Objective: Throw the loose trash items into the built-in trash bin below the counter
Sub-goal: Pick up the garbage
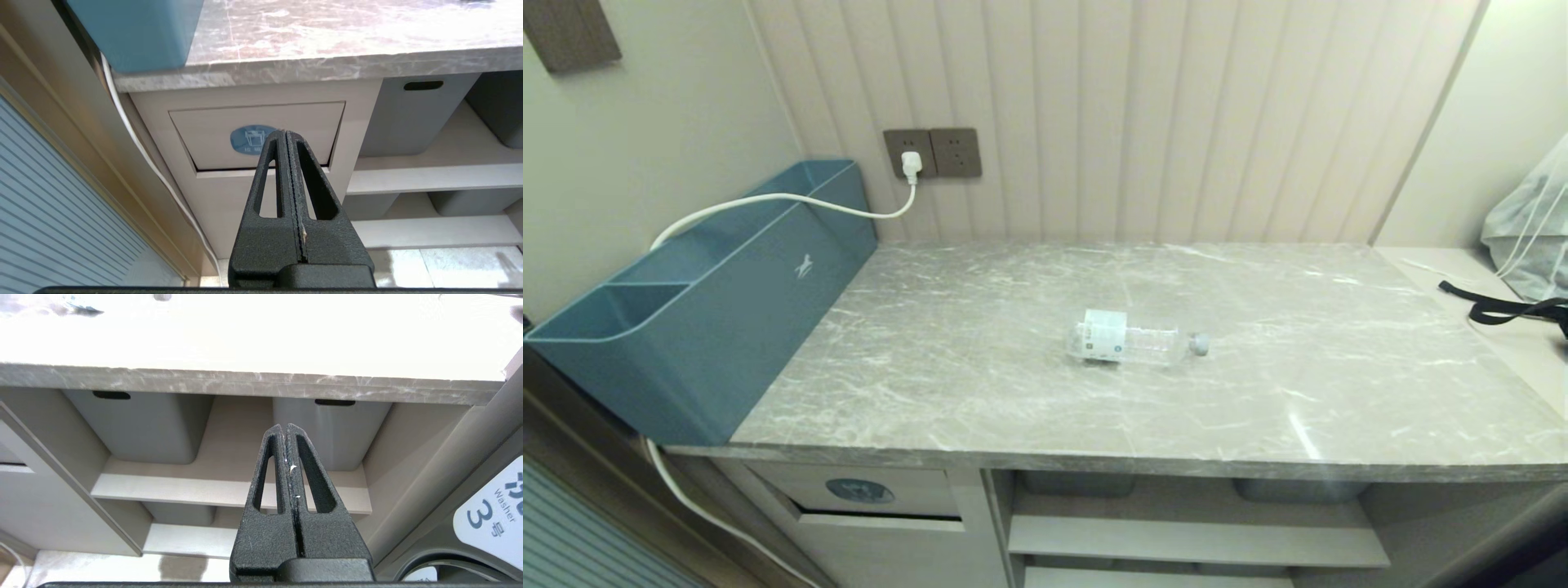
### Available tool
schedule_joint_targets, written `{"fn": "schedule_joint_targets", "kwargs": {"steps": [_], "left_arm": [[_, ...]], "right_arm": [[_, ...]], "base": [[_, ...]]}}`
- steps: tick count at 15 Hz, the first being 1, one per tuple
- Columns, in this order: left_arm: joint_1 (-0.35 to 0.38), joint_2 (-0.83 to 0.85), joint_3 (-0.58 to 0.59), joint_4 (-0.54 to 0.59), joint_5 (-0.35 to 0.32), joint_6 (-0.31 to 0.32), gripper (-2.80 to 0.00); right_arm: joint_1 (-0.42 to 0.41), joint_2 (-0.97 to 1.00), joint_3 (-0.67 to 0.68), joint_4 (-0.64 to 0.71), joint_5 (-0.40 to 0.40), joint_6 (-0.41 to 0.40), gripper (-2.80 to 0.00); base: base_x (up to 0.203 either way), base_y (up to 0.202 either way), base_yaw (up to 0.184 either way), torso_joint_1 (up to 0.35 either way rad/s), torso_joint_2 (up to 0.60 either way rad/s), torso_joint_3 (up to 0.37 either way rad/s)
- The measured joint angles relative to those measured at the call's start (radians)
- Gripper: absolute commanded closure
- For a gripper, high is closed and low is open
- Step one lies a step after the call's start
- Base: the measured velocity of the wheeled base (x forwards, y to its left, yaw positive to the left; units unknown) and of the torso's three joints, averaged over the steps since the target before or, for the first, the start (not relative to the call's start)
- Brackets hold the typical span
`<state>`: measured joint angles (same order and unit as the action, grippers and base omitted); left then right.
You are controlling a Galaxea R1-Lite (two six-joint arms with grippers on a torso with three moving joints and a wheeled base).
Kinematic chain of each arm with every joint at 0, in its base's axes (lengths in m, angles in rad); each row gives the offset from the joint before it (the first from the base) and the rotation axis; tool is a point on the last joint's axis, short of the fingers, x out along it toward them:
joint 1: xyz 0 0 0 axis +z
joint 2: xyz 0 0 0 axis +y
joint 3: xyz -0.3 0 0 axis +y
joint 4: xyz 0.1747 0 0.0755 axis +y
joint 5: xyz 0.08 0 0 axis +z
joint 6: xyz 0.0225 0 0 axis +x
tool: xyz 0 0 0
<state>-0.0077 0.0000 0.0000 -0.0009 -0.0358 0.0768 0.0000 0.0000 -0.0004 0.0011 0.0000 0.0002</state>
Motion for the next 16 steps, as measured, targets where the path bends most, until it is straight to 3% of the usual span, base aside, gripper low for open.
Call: {"fn": "schedule_joint_targets", "kwargs": {"steps": [2, 7, 12, 16], "left_arm": [[0.0, 0.0, -0.021, 0.012, -0.007, 0.0, 0.0], [-0.012, 0.129, -0.238, 0.013, -0.106, -0.003, 0.0], [-0.119, 0.608, -0.561, -0.047, -0.165, 0.006, 0.0], [-0.173, 1.101, -0.918, -0.113, -0.333, 0.099, 0.0]], "right_arm": [[0.0, 0.0, 0.0, 0.001, 0.0, 0.003, 0.0], [0.0, 0.0, 0.0, 0.001, 0.0, 0.003, 0.0], [0.0, 0.0, 0.0, 0.001, 0.0, 0.003, 0.0], [0.0, 0.0, 0.0, 0.001, 0.0, 0.003, 0.0]], "base": [[0.0, 0.0, 0.0, 0.041, -0.06, -0.038], [0.0, 0.0, 0.0, 0.0, 0.0, 0.0], [0.0, 0.0, 0.0, 0.0, 0.0, 0.0], [0.0, 0.0, 0.0, 0.0, 0.0, 0.0]]}}
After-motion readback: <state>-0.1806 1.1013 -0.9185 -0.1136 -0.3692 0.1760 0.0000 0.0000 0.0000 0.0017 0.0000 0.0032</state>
